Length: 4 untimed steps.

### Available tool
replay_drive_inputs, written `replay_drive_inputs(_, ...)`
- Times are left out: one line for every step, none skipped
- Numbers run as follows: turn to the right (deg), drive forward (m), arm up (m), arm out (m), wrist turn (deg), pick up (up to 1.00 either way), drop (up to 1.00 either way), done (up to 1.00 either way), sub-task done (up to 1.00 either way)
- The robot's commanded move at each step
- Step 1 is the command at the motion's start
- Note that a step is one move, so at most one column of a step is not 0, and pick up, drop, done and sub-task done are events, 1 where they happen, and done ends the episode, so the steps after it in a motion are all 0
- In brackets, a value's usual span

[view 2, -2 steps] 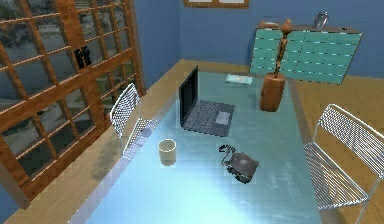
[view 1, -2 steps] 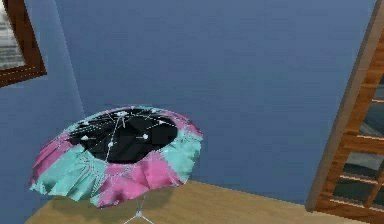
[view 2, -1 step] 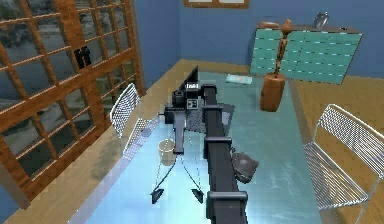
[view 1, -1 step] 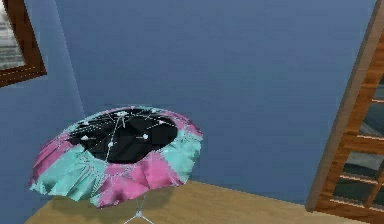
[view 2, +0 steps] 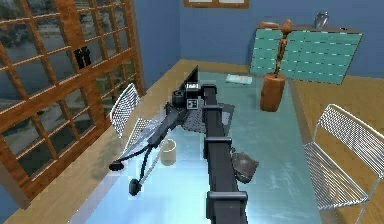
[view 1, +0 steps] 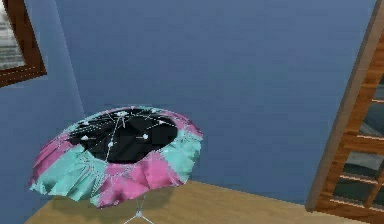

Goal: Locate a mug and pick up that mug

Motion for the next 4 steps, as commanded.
replay_drive_inputs(0.0, 0.00, 0.00, 0.00, 45.0, 0.00, 0.00, 0.00, 0.00)
replay_drive_inputs(0.0, 0.00, 0.00, 0.00, 45.0, 0.00, 0.00, 0.00, 0.00)
replay_drive_inputs(0.0, 0.00, 0.00, 0.00, 27.0, 0.00, 0.00, 0.00, 0.00)
replay_drive_inputs(0.0, 0.00, -0.30, 0.00, 0.0, 0.00, 0.00, 0.00, 0.00)
